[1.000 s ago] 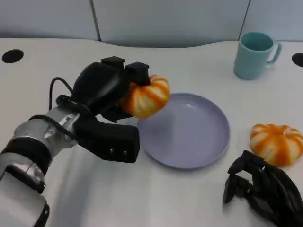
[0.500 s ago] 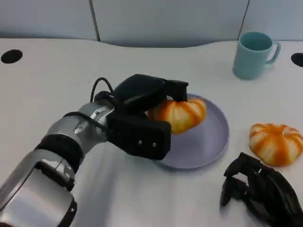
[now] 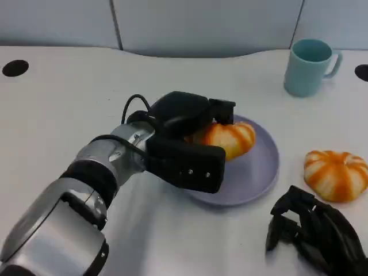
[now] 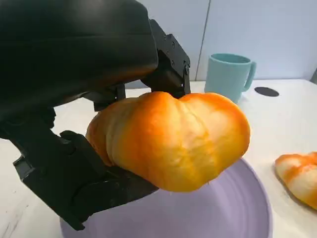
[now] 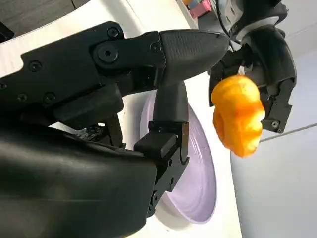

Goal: Grasp the bread from the table and place it into the plate.

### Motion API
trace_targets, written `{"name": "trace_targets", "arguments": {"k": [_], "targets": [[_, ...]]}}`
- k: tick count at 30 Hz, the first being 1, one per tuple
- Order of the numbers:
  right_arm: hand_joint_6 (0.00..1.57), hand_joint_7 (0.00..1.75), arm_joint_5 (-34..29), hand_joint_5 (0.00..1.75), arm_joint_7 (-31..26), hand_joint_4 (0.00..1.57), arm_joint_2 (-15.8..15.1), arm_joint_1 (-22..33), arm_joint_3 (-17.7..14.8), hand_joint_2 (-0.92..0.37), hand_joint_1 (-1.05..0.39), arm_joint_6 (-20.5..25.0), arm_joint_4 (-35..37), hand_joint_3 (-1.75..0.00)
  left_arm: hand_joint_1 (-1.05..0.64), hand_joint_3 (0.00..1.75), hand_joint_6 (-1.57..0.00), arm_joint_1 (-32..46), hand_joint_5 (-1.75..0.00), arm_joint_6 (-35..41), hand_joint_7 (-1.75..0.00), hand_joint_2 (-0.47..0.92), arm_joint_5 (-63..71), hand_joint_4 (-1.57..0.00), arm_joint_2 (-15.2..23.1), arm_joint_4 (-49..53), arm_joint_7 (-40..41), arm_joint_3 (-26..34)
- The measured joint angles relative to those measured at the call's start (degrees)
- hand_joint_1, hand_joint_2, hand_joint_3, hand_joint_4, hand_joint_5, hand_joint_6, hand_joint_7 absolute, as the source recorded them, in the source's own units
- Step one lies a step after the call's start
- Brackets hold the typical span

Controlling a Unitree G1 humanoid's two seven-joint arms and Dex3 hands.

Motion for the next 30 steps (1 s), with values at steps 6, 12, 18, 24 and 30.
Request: {"name": "trace_targets", "arguments": {"k": [6,12,18,24,30], "targets": [[0.63,1.40,-0.03,1.71,-0.01,0.66,0.28,0.03,0.03,-0.92,-0.60,-0.28,-0.03,-0.32,-0.44,0.15,-0.48,-0.12,-0.87,1.18,-0.30,0.90,-0.75,-0.32,-0.24,0.25,-2.52,0.37],[0.64,1.39,-0.05,1.71,-0.02,0.68,0.67,0.03,0.02,-0.92,-0.59,-0.40,-0.02,-0.33,-0.69,0.18,-0.31,-1.82,-0.53,4.30,-0.14,0.92,-0.08,-0.02,-0.27,0.32,-5.56,-0.94],[0.64,1.37,-0.05,1.69,-0.01,0.68,0.79,0.02,-0.01,-0.92,-0.58,-0.44,-0.01,-0.32,-0.80,0.26,-0.30,-2.04,-0.40,5.68,-0.12,0.92,-0.05,0.00,-0.30,0.23,-7.35,-1.27],[0.64,1.37,0.02,1.69,-0.01,0.68,0.80,0.08,-0.05,-0.92,-0.57,-0.26,-0.11,-0.32,-0.82,0.26,-0.32,-2.04,-0.39,6.25,-0.13,0.92,-0.05,0.00,-0.28,-0.01,-7.99,-1.37],[0.63,1.38,0.44,1.71,0.29,0.66,0.82,0.18,-0.11,-0.92,-0.57,0.40,-0.30,-0.31,-0.79,0.24,-0.32,-1.60,-0.42,4.79,-0.12,0.92,-3.24,-0.02,0.48,-1.15,-9.31,1.46]]}}
